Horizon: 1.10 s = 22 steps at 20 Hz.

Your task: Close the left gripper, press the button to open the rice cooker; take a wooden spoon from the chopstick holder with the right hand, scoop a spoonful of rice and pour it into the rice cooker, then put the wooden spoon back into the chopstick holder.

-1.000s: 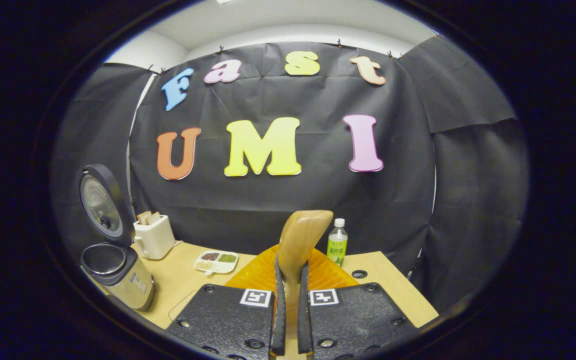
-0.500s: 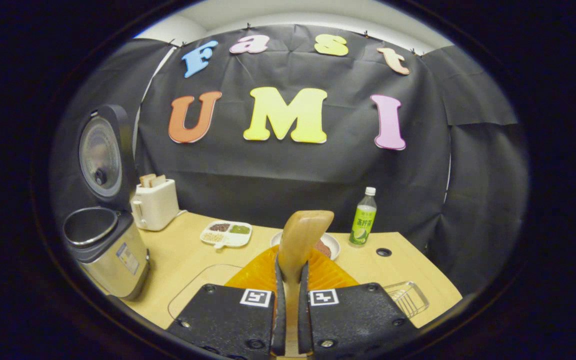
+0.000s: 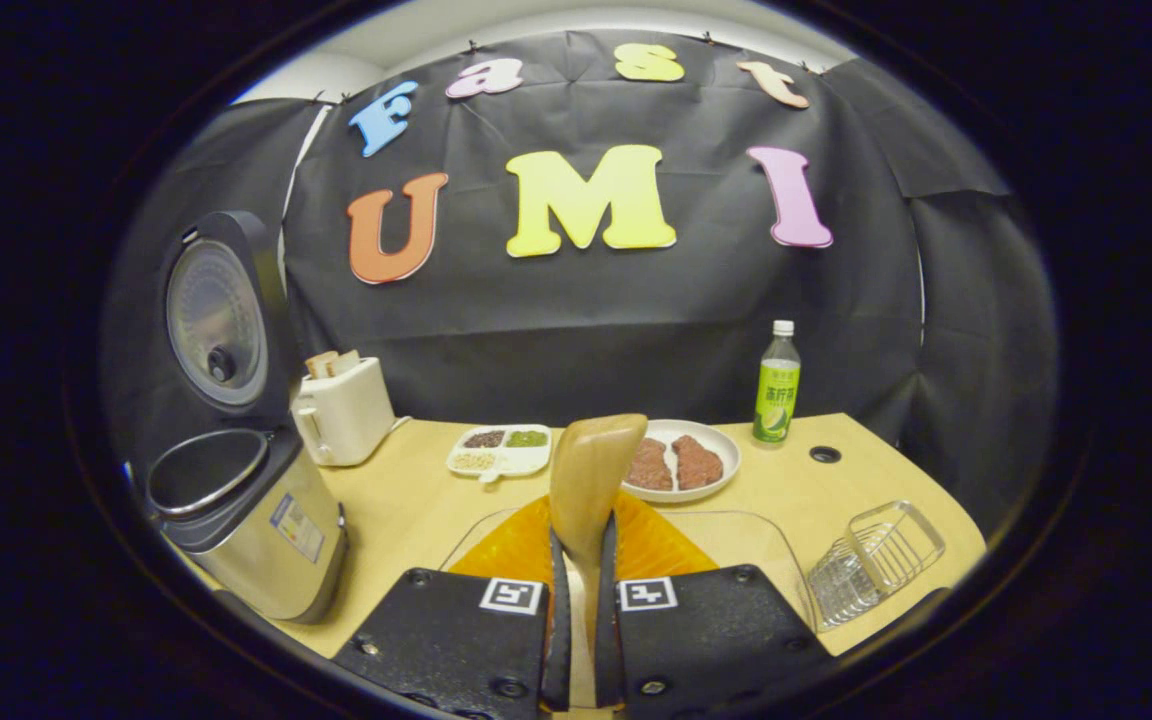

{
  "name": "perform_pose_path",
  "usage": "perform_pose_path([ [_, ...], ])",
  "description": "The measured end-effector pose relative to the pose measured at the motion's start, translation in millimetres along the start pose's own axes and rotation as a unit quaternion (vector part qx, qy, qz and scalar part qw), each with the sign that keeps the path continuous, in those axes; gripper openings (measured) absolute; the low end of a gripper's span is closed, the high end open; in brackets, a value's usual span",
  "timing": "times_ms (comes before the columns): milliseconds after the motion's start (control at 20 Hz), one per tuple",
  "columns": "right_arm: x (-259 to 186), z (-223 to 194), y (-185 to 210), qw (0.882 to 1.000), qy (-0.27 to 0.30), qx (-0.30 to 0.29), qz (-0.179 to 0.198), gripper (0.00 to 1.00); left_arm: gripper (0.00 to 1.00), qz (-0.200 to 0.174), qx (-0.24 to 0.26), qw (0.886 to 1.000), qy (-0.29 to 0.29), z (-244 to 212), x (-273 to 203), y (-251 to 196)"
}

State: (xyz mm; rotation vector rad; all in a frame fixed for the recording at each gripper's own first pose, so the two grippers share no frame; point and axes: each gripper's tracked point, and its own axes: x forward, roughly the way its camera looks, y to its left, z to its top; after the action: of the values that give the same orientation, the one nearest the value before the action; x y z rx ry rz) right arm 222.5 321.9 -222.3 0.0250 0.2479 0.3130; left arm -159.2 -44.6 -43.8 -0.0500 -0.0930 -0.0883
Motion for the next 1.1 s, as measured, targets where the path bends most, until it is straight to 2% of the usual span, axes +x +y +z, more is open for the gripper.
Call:
perform_pose_path([
  [100,-3,-3,8,1.0,0.014,0.008,0.021,0.15,0.94,0.008,-0.007,1.0,0.0,0,0,5],
  [250,-8,-7,13,0.996,0.034,0.058,0.05,0.14,0.94,0.009,-0.013,1.0,-0.004,3,-4,6],
  [450,-7,-6,-1,0.984,0.063,0.144,0.077,0.15,0.94,0.009,-0.017,1.0,-0.005,1,-2,8],
  [600,-2,-9,-21,0.96,0.084,0.252,0.088,0.15,0.94,0.007,-0.014,1.0,-0.002,1,-2,5],
  [850,4,-13,-46,0.903,0.108,0.4,0.11,0.14,0.94,0.003,-0.003,1.0,0.001,2,-1,-1],
  [900,4,-7,-53,0.893,0.097,0.425,0.114,0.14,0.94,0.002,-0.005,1.0,0.0,2,-1,0],
  [1100,1,6,-75,0.862,0.07,0.484,0.13,0.14,0.94,0.005,-0.008,1.0,0.002,-1,1,0],
])
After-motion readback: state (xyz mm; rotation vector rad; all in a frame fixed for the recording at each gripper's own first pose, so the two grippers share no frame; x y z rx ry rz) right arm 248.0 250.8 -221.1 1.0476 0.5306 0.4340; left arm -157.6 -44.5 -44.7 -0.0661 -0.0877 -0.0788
